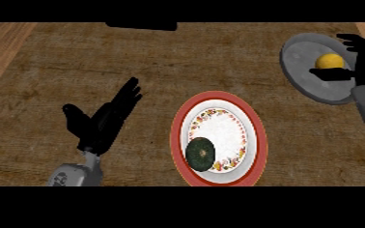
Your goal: Pick the lemon from the plate and place it in the pan
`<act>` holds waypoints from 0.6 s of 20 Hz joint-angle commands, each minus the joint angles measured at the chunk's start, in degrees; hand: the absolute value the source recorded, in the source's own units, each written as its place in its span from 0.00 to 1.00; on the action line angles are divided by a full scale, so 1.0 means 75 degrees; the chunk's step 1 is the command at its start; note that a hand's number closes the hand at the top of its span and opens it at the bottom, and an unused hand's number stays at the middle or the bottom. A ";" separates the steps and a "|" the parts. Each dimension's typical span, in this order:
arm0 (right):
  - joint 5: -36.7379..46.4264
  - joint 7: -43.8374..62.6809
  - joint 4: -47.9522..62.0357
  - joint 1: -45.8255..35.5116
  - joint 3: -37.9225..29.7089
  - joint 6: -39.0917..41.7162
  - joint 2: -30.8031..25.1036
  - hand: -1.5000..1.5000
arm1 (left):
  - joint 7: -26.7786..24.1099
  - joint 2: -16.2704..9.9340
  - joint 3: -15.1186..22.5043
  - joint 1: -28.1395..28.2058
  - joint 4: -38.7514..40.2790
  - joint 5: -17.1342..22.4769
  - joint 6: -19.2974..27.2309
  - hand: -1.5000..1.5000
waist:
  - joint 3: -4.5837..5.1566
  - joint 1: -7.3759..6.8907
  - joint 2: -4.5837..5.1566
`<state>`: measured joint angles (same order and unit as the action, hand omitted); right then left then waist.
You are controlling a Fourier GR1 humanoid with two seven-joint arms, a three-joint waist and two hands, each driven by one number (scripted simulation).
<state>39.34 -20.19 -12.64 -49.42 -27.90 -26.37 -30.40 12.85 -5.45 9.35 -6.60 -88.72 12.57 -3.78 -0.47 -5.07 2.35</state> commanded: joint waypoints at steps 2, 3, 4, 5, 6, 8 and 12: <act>-0.1169 -0.1187 -0.0139 -0.0013 -0.1023 0.0682 0.0076 0.00 | 0.0127 -0.0028 -0.0010 0.0182 -0.0263 0.0041 0.0039 0.50 | -0.0025 0.0055 -0.0067; -0.1328 -0.1434 -0.0193 -0.0004 -0.1167 0.0508 0.0302 0.00 | 0.0055 -0.0050 -0.0185 -0.0093 0.0122 0.0126 -0.0038 0.50 | -0.0019 0.0120 -0.0006; -0.1602 -0.1433 -0.0179 -0.0136 -0.1407 0.0964 0.0071 0.00 | 0.0023 0.0162 0.0072 -0.0016 0.0086 -0.0111 0.0166 0.50 | -0.0014 0.0187 -0.0050; -0.1816 -0.1638 -0.0129 0.0036 -0.1617 0.1105 0.0036 0.00 | 0.0111 0.0007 -0.0143 -0.0141 0.0017 0.0072 0.0056 0.50 | -0.0024 0.0158 -0.0016; -0.1894 -0.1488 0.0031 -0.0070 -0.1668 0.1582 -0.0120 0.00 | -0.0093 0.0093 -0.0111 -0.0064 0.0212 -0.0022 0.0102 0.50 | -0.0004 0.0183 -0.0031; -0.2168 -0.1628 0.0138 0.0058 -0.1927 0.1974 -0.0268 0.00 | -0.0004 0.0005 -0.0120 -0.0029 0.0050 0.0040 0.0010 0.50 | -0.0002 0.0174 -0.0054; -0.2379 -0.1610 0.0490 0.0376 -0.2078 0.3597 -0.0941 0.00 | 0.0105 0.0179 -0.0024 0.0027 0.0025 -0.0010 0.0178 0.50 | -0.0005 0.0245 -0.0059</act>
<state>24.00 -30.82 -10.64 -48.39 -41.44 -8.32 -34.24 13.52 -5.47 8.42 -6.66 -88.79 12.92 -3.44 -0.51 -3.88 1.99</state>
